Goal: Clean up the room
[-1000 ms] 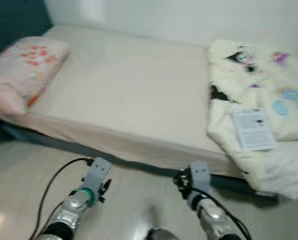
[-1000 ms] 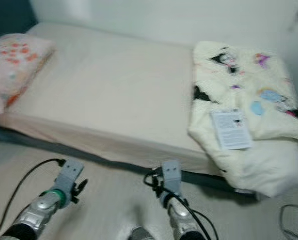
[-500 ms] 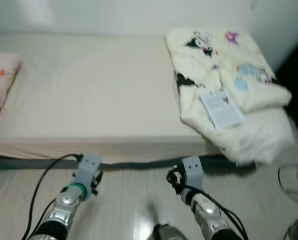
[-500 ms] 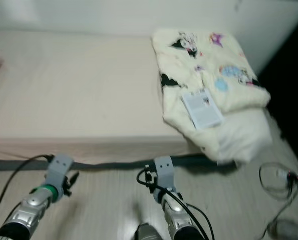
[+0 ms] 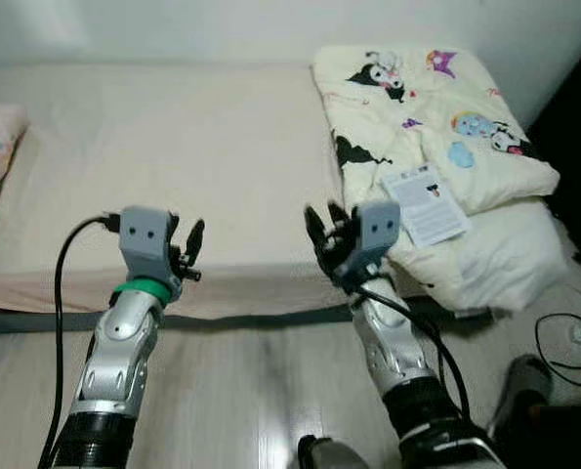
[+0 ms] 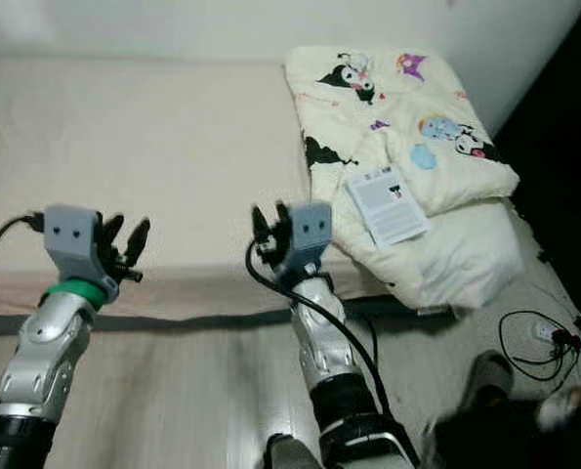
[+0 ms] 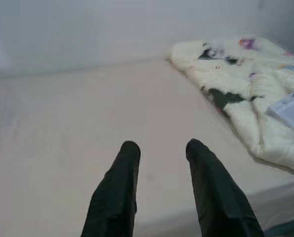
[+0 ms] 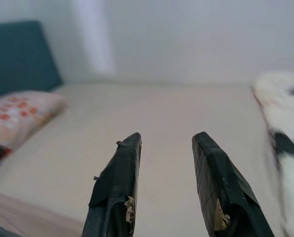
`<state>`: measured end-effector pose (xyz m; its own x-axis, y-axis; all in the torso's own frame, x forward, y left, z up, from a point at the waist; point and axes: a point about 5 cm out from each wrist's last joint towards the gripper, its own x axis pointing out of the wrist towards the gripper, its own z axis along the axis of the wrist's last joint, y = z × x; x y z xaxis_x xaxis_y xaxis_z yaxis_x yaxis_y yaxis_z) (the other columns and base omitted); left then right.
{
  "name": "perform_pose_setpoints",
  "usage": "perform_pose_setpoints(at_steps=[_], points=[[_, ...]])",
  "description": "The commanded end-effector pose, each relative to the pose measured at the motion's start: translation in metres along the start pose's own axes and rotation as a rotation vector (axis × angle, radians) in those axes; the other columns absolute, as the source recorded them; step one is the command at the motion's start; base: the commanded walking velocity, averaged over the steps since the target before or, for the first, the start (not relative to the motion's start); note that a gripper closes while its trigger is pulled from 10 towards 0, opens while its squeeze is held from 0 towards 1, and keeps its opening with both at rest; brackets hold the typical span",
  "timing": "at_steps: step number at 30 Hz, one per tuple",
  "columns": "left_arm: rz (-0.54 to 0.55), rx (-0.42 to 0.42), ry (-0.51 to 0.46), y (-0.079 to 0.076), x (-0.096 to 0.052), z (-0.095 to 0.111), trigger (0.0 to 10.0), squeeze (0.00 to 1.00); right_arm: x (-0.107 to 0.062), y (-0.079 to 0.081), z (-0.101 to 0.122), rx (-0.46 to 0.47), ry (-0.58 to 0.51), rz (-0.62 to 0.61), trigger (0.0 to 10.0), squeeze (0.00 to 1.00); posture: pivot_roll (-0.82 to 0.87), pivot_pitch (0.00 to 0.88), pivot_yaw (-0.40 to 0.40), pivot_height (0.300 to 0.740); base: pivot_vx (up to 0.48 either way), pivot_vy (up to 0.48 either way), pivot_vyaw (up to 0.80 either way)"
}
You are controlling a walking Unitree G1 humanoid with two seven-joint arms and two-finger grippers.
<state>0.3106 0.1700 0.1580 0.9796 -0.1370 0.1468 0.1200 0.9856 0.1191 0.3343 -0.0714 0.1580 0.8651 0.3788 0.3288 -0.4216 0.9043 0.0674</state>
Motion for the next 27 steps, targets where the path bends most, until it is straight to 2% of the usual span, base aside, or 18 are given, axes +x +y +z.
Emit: perform_pose_setpoints(at_steps=[1, 2, 5, 10, 12, 14, 17, 21, 27], points=[[-0.020, 0.021, 0.016, -0.006, -0.003, -0.002, 10.0, 0.00, -0.003, 0.002, -0.003, 0.021, 0.021, 0.009, 10.0, 0.00, -0.06, 0.090, 0.022, 0.740, 0.000, 0.000, 0.00], [-0.042, 0.016, 0.019, -0.015, -0.006, 0.000, 10.0, 0.00, -0.008, 0.008, -0.007, 0.020, 0.044, 0.049, 10.0, 0.00, -0.07, 0.087, 0.015, 0.740, 0.000, 0.000, 0.00], [-0.051, 0.007, 0.029, -0.020, -0.009, -0.002, 10.0, 0.00, -0.014, 0.012, -0.015, 0.027, 0.079, 0.066, 10.0, 0.00, -0.06, 0.086, 0.009, 0.740, 0.000, 0.000, 0.00], [-0.046, 0.038, 0.075, -0.021, -0.019, -0.016, 10.0, 0.00, -0.028, 0.016, -0.029, 0.041, 0.127, 0.037, 10.0, 0.00, -0.07, 0.079, 0.003, 0.740, 0.000, 0.000, 0.00], [-0.032, 0.041, 0.099, -0.017, -0.024, -0.022, 10.0, 0.00, -0.034, 0.012, -0.032, 0.024, 0.138, 0.008, 10.0, 0.00, -0.07, 0.073, 0.000, 0.740, 0.000, 0.000, 0.00], [-0.010, 0.047, 0.115, -0.011, -0.029, -0.022, 10.0, 0.00, -0.041, 0.002, -0.029, 0.005, 0.140, -0.034, 10.0, 0.00, -0.07, 0.069, -0.003, 0.740, 0.000, 0.000, 0.00], [-0.001, 0.058, 0.119, -0.007, -0.032, -0.020, 10.0, 0.00, -0.046, -0.004, -0.027, 0.000, 0.143, -0.056, 10.0, 0.00, -0.07, 0.067, -0.003, 0.740, 0.000, 0.000, 0.00], [0.047, 0.057, 0.116, 0.005, -0.038, -0.013, 10.0, 0.00, -0.061, -0.024, -0.015, -0.043, 0.134, -0.125, 10.0, 0.00, -0.08, 0.052, -0.001, 0.740, 0.000, 0.000, 0.00], [0.093, 0.040, 0.139, 0.004, -0.034, -0.019, 10.0, 0.00, -0.068, -0.033, -0.017, -0.041, 0.155, -0.157, 10.0, 0.00, -0.10, 0.043, 0.000, 0.740, 0.000, 0.000, 0.00]])
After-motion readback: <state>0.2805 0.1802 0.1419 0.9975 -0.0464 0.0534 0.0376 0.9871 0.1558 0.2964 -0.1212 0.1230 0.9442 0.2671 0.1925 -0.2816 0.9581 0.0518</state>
